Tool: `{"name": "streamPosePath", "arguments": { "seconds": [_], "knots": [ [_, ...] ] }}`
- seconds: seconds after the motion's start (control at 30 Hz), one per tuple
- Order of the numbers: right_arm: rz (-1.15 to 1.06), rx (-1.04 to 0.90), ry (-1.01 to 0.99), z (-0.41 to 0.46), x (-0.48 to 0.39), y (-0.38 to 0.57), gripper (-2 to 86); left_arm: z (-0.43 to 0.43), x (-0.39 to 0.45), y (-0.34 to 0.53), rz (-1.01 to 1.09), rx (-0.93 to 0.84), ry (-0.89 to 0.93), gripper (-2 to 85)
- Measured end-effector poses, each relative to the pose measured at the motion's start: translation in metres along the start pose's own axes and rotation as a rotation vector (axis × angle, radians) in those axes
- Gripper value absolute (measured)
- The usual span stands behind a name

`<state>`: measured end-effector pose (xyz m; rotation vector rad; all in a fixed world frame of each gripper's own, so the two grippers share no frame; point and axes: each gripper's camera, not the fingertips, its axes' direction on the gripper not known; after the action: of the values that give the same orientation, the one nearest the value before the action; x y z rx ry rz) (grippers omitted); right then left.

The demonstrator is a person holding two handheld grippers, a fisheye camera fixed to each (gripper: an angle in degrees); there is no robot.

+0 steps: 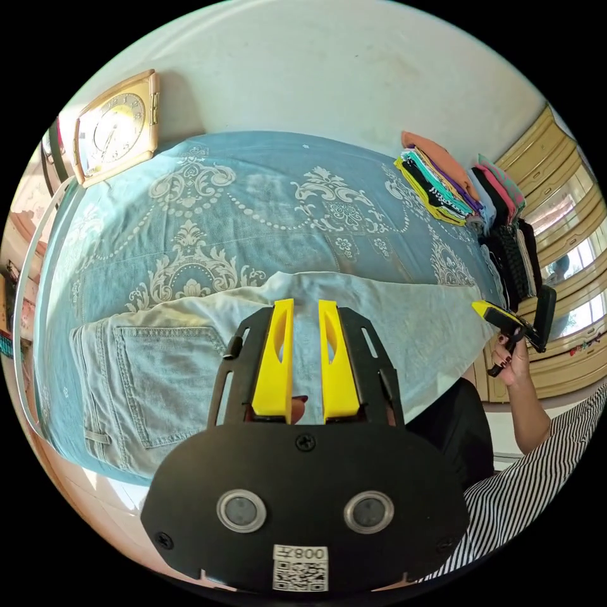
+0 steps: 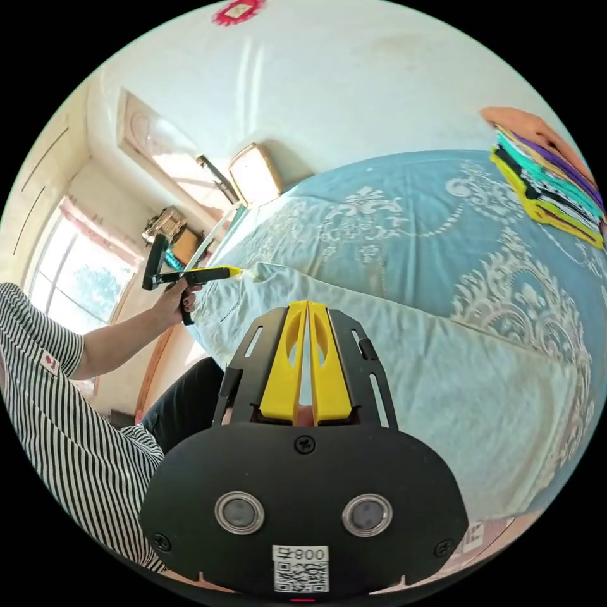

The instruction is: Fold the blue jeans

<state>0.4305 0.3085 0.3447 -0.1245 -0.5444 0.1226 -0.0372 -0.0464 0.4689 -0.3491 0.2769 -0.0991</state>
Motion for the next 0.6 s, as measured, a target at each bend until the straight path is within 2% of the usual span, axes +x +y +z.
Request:
{"name": "streamPosePath", "arguments": {
  "seconds": [0.17,0.43,0.47,0.6],
  "knots": [
    [-0.185,-0.204,-0.114,0.176,-0.082,-0.085,0.1,-0.019,-0.051,0.011,0.079,-0.014,0.030,7.6],
    [-0.323,-0.537,-0.088,0.380,-0.161,-0.098,0.1,-0.027,-0.107,0.018,0.246,-0.083,0.018,7.5],
    [-0.329,-0.465,-0.069,0.388,-0.168,-0.092,0.1,-0.027,-0.114,0.021,0.258,-0.091,0.025,7.4],
    [-0.342,-0.442,-0.044,0.422,-0.186,-0.089,0.2,-0.029,-0.135,0.034,0.267,-0.118,0.048,6.0]
  ]
}}
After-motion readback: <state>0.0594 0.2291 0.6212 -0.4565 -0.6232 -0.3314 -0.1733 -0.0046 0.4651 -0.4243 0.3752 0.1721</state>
